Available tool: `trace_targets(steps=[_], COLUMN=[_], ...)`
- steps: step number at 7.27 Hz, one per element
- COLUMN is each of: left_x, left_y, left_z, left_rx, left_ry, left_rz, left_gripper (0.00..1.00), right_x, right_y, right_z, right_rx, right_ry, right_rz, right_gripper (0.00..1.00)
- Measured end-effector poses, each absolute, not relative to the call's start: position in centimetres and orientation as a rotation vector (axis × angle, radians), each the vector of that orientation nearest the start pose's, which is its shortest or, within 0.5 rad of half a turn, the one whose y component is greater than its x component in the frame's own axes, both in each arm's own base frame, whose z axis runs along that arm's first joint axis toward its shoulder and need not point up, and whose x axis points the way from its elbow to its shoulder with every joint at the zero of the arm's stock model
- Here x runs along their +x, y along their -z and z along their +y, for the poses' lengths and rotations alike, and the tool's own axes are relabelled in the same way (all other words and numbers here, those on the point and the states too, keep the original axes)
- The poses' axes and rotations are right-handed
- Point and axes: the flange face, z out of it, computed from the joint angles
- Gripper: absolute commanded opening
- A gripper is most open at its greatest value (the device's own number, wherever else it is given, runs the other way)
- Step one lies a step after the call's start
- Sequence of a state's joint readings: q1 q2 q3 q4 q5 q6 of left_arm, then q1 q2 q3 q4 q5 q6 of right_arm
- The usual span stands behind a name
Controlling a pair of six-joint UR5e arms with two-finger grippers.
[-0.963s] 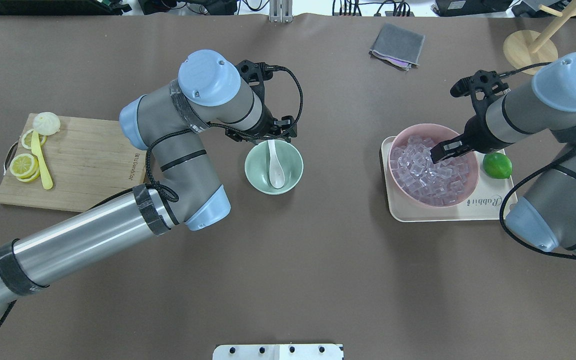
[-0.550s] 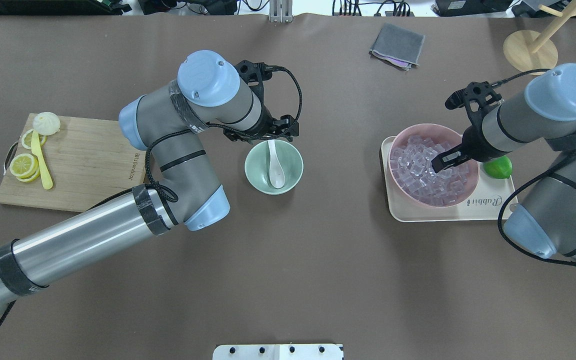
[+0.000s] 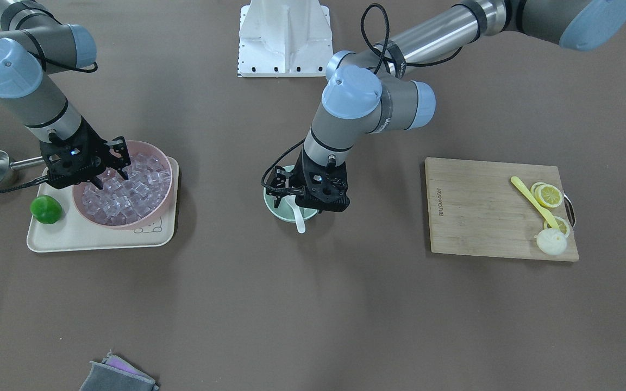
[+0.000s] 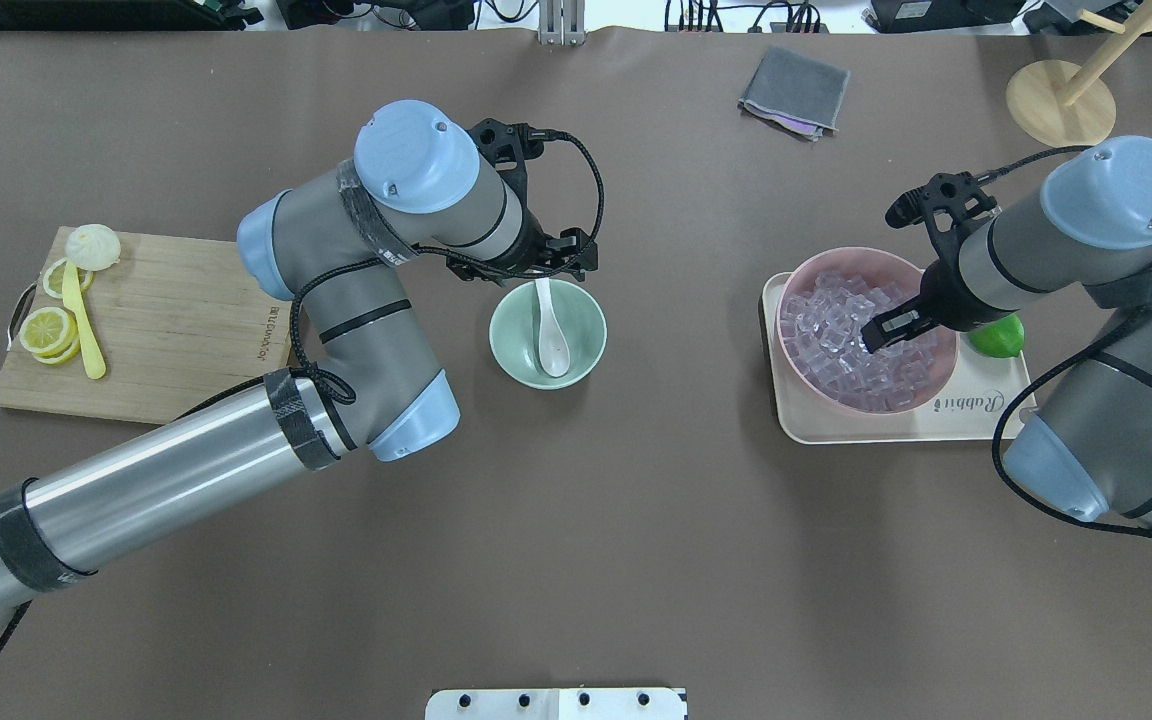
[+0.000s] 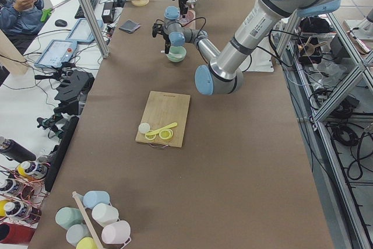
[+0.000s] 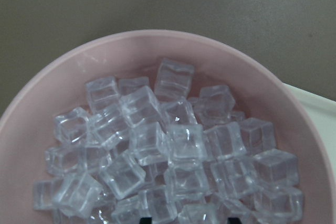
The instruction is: Put spoon and ice into bowl
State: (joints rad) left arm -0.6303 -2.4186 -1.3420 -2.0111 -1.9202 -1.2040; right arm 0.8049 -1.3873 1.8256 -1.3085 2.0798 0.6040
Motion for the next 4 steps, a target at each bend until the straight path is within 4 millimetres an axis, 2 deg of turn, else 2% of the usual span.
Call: trace_targets(steps=[1, 2, 3, 4], left_x=[56.22, 56.21, 56.15, 56.11], left_y=[-17.49, -17.45, -17.38, -17.35], left_z=[-53.32, -53.31, -53.32, -53.34], left_rx=[0.227, 0.229, 0.231, 0.232], left_ry=[0.050, 0.050, 0.050, 0.050], left_rz=[1.074, 1.076, 1.078, 1.079], left_gripper=[0.97, 0.97, 0.97, 0.97], right_x=[-33.14, -33.18, -33.16, -33.14], right_y=[-41.90, -42.08, -42.15, -42.14], right_z=[-46.64, -46.66, -46.68, -46.67], right_rx=[0.217, 0.214, 0.211, 0.209], right_ry=[0.330, 0.330, 0.330, 0.330], right_rz=[-0.811, -0.810, -0.810, -0.812], right_gripper=[0.47, 0.31, 0.00, 0.00])
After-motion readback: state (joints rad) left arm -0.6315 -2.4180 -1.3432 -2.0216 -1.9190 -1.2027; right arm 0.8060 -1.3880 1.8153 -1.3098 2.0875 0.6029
